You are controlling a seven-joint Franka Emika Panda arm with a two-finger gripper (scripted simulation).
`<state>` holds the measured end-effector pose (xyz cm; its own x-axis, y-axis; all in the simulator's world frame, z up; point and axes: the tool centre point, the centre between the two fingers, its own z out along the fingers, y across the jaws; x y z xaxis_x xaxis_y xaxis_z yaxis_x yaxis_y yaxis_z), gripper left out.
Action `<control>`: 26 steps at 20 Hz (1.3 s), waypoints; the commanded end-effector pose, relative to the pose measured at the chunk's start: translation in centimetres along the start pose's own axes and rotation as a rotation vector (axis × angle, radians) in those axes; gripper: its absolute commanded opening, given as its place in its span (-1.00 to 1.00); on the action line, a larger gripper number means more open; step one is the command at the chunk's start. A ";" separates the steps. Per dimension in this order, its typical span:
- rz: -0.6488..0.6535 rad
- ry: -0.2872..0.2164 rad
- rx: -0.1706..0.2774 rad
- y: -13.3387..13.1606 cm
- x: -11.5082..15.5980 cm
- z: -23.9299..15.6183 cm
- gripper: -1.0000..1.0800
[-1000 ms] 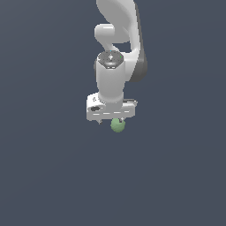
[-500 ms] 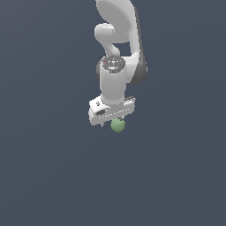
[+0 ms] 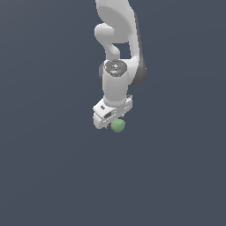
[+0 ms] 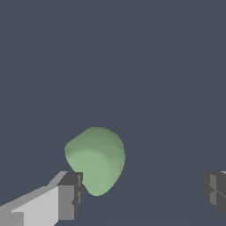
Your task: Pick up the object and move it to a goal position.
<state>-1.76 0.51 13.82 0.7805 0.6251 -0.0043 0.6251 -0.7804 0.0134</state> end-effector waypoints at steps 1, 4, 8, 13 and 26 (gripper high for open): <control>-0.075 0.000 0.001 -0.4 -0.1 0.4 0.92; -0.162 0.000 0.003 -0.9 -0.3 0.9 0.92; -0.279 0.001 0.005 -1.5 -0.5 1.6 0.92; -0.416 0.003 0.008 -2.3 -0.7 2.3 0.92; -0.600 0.008 0.012 -3.4 -1.0 3.3 0.92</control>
<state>-4.60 2.48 10.55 0.3021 0.9533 -0.0006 0.9533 -0.3021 0.0001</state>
